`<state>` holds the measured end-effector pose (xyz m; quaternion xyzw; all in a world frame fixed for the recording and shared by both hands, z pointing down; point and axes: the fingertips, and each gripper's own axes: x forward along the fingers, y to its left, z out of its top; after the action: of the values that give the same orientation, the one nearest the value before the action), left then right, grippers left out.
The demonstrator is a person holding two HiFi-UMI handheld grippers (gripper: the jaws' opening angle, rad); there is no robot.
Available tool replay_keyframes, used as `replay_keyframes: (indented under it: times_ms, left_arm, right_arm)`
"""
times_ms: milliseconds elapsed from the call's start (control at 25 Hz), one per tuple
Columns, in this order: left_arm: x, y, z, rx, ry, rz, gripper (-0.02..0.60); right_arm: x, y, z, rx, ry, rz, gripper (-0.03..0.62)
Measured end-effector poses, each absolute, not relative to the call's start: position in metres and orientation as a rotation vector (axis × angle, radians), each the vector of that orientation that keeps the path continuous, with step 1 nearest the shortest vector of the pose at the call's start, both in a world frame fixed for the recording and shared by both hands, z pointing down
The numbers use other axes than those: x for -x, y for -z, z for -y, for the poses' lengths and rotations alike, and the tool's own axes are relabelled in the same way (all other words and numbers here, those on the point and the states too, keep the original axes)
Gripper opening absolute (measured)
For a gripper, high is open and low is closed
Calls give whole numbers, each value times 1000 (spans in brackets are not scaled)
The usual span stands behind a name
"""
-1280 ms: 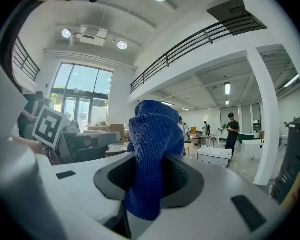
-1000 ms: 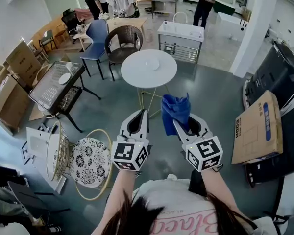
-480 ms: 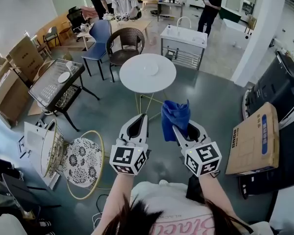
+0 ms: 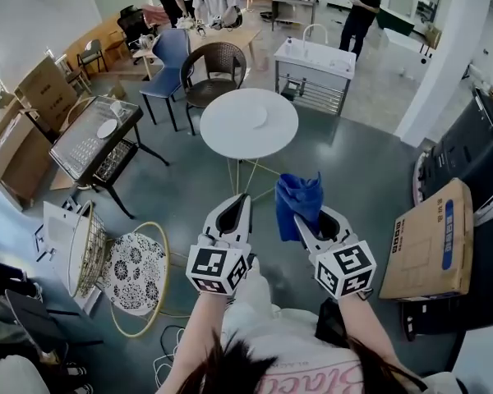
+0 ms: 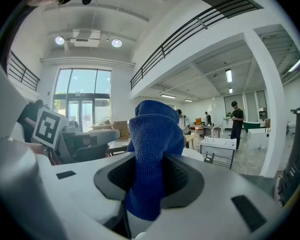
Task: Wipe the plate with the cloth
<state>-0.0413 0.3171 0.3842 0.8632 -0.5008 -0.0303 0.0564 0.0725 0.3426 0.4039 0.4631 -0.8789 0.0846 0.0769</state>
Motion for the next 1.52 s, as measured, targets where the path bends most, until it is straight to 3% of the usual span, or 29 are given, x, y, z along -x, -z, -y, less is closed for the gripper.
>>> replay_keyframes:
  times_ms: [1520]
  left_arm:
    - [74, -437, 41, -2557, 36, 1437, 8]
  right_arm:
    - [-58, -443, 8, -1474, -385, 2550, 133]
